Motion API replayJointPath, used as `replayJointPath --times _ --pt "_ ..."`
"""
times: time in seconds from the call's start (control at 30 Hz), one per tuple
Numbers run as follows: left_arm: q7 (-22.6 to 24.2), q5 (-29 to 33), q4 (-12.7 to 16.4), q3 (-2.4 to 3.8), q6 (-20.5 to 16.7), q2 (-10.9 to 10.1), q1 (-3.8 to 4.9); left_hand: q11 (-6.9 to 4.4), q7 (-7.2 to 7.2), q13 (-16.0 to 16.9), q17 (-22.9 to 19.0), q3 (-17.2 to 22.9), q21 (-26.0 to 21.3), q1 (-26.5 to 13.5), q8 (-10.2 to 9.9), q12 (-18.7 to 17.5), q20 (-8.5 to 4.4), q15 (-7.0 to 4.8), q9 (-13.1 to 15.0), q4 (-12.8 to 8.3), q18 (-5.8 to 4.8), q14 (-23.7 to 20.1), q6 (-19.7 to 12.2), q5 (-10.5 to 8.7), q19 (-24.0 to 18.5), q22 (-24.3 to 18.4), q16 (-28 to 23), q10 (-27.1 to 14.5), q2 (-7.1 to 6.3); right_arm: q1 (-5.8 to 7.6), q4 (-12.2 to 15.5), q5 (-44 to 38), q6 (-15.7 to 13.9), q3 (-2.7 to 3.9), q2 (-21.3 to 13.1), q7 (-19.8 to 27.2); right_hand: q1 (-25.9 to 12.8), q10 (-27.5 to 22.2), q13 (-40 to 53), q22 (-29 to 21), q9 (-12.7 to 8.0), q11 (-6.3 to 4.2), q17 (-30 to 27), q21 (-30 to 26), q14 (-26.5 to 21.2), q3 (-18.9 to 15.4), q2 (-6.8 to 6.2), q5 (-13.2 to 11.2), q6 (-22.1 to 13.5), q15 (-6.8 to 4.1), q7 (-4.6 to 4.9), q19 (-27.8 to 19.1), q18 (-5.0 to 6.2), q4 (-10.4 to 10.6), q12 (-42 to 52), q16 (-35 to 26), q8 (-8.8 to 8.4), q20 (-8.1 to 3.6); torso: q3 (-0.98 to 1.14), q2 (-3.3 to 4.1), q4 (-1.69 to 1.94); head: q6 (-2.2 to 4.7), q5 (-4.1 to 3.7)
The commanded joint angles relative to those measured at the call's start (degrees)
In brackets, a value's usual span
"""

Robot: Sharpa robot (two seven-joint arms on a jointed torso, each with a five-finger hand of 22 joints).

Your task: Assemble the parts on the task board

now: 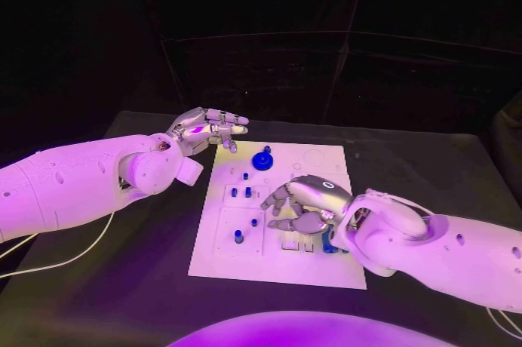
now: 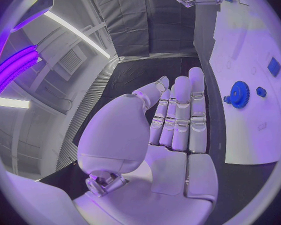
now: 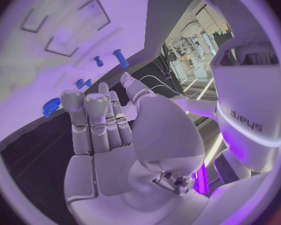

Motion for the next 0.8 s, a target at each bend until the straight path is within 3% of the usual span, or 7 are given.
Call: replayJointPath --times 0.03,0.13,0.17,0.27,0.33,0.57,0.8 --pt "0.3 0.2 0.3 0.04 0.4 -0.4 0.08 -0.09 0.04 0.1 -0.1 -0.3 -0.2 0.1 0.4 0.2 0.00 -0.15 0.0 0.1 0.74 -0.5 -0.2 0.16 -0.4 -0.1 -0.3 -0.3 0.72 0.69 1.9 17.0 3.6 0.28 -4.6 -1.9 -2.9 8.2 3.0 5.2 0.6 -2.14 5.4 3.8 2.1 -1.8 -0.55 1.3 2.9 -1.62 -1.69 4.1 -1.53 1.9 5.5 4.1 1.84 -1.33 -0.10 -0.06 -0.13 0.61 -1.15" --pt "0.5 0.2 0.6 0.04 0.1 -0.7 0.09 -0.08 0.04 0.1 -0.1 -0.3 -0.2 0.1 0.4 0.2 0.00 -0.14 0.0 0.1 0.74 -0.5 -0.2 0.16 -0.4 -0.1 -0.3 -0.4 0.71 1.00 3.4 20.1 4.9 0.43 -8.9 -5.1 -5.5 12.2 9.1 11.6 1.3 -3.83 12.8 8.3 4.0 -4.9 -0.87 4.2 5.0 -3.28 -3.44 8.5 -2.91 3.9 13.2 9.6 3.77 -3.12 -0.19 -0.12 -0.37 0.89 -1.87" --pt "0.6 0.2 0.7 0.04 0.1 -0.8 0.08 -0.08 0.04 0.1 -0.1 -0.3 -0.2 0.1 0.4 0.2 0.00 -0.14 0.0 0.1 0.74 -0.5 -0.2 0.16 -0.4 -0.1 -0.3 -0.4 0.71 1.06 4.0 20.4 5.2 0.45 -10.2 -6.5 -5.6 11.7 16.9 13.4 1.7 -4.18 15.7 9.6 4.3 -6.2 -0.48 4.7 5.1 -3.61 -3.61 9.6 -3.16 4.6 20.2 11.7 4.55 -3.84 -0.21 -0.14 -0.48 0.97 -2.17" --pt "0.7 0.2 0.9 0.03 0.0 -0.9 0.08 -0.08 0.04 0.1 -0.1 -0.3 -0.2 0.1 0.4 0.2 0.00 -0.14 0.0 0.1 0.74 -0.5 -0.2 0.16 -0.4 -0.1 -0.3 -0.4 0.71 1.17 5.8 19.5 5.9 0.48 -13.5 -11.3 -6.4 13.2 39.5 17.3 3.1 -4.88 22.1 12.1 4.8 -10.2 0.00 5.7 4.8 -3.45 -4.49 11.7 -4.11 6.6 39.7 16.0 6.88 -3.98 -0.18 -0.22 -0.88 1.08 -2.83" --pt "0.7 0.2 0.9 0.03 0.0 -0.9 0.08 -0.08 0.04 0.1 -0.1 -0.3 -0.2 0.1 0.4 0.2 0.01 -0.14 0.0 0.1 0.74 -0.5 -0.2 0.16 -0.4 -0.1 -0.3 -0.4 0.71 1.19 6.8 18.0 6.4 0.48 -15.2 -14.5 -7.2 13.6 47.5 18.3 4.1 -4.53 24.1 12.8 4.9 -12.4 0.71 6.0 4.4 -4.03 -4.19 12.0 -4.31 8.1 46.2 17.4 8.37 -3.71 -0.18 -0.29 -1.05 1.11 -3.11" --pt "0.7 0.2 0.9 0.02 0.0 -0.9 0.08 -0.08 0.04 0.1 -0.1 -0.4 -0.2 0.0 0.4 0.2 0.01 -0.14 0.0 0.1 0.73 -0.5 -0.2 0.16 -0.4 -0.1 -0.3 -0.4 0.70 1.15 8.6 12.5 8.0 0.38 -18.3 -22.9 -9.1 13.8 55.5 20.6 7.0 -4.59 27.6 14.2 5.2 -17.6 1.66 6.9 3.3 -3.82 -4.53 13.2 -4.66 12.2 51.7 19.6 12.10 -3.88 -0.27 -0.59 -1.42 0.90 -3.82" --pt "0.7 0.2 0.9 0.00 0.0 -1.0 0.07 -0.08 0.04 0.1 -0.1 -0.4 -0.2 0.0 0.4 0.2 0.01 -0.14 0.0 0.1 0.73 -0.5 -0.2 0.16 -0.4 -0.1 -0.3 -0.4 0.70 0.60 9.5 7.2 9.1 0.20 -18.0 -26.2 -10.0 14.0 57.9 21.8 9.5 -4.85 29.3 15.0 5.3 -20.9 1.90 7.1 2.6 -4.01 -4.94 13.8 -4.90 15.4 52.7 20.5 14.79 -4.02 -0.24 -0.56 -1.35 0.87 -3.90"
